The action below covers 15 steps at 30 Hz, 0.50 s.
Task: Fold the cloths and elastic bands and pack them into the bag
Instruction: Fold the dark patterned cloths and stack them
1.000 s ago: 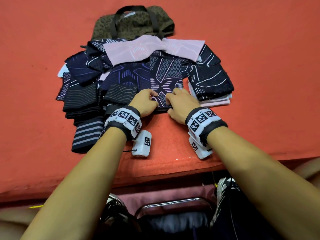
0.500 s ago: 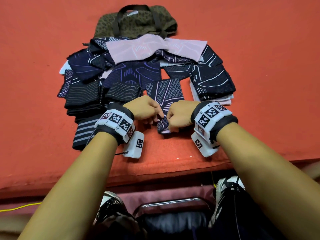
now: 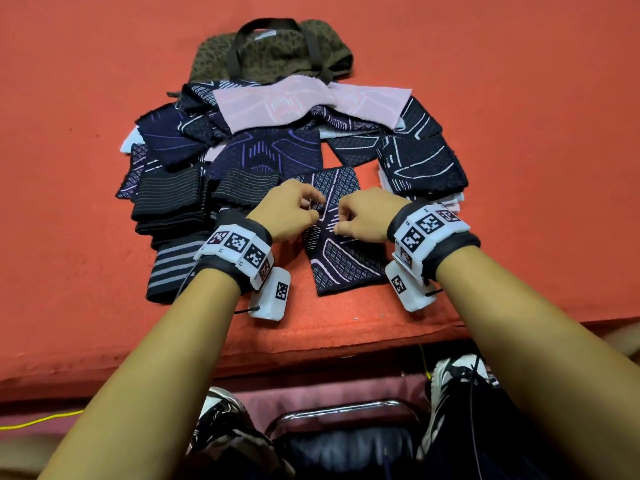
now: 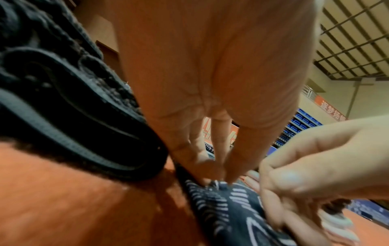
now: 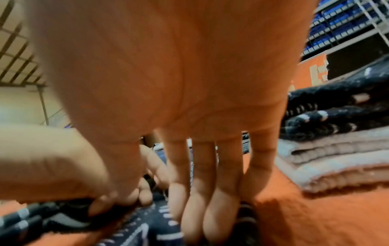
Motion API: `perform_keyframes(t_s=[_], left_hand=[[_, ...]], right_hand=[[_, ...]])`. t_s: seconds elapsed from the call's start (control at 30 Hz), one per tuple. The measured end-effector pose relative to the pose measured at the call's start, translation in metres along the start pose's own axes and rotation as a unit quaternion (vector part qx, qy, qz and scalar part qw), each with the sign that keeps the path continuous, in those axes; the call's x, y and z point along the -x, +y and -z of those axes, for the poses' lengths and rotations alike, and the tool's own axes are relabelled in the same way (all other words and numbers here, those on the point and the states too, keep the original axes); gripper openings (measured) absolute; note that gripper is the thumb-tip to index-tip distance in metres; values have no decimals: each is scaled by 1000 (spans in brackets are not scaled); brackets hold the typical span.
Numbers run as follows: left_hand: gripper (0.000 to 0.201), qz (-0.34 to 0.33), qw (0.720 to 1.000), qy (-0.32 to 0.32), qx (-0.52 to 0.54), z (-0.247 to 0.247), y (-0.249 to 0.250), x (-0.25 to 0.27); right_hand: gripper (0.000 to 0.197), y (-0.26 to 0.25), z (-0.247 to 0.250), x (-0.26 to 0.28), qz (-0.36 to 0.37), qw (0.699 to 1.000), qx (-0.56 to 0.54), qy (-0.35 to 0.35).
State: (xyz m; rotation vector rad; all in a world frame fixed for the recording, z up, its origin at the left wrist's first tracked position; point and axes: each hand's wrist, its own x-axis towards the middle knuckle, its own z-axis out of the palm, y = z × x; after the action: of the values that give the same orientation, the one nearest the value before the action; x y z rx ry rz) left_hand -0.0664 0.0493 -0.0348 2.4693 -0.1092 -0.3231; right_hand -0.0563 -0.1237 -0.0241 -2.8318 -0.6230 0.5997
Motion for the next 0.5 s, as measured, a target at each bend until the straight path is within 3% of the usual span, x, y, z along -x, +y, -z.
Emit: perform_keyframes(t_s=[0.07,0.17,0.23,0.4,0.5], left_hand=[[38,-14,999,21,-47,3,1,-6],[49,6,998,2,-59,1,-2,-13],[52,19,998,-1,-57,-2,-5,-13],[64,32,999,16,-22,-5,-4,-17],[68,41,998,13,-39,-4,-4,-20]], right_hand=[[31,-3,-7,-1,13,1000,-12,8],[60,-14,-23,1,13,999,-18,24],[68,-18,-32,3,0,999,-16,49],[52,-12,-32,4,-60,994,-11,91],[41,-9,-31,4,-103,991,-25,80]])
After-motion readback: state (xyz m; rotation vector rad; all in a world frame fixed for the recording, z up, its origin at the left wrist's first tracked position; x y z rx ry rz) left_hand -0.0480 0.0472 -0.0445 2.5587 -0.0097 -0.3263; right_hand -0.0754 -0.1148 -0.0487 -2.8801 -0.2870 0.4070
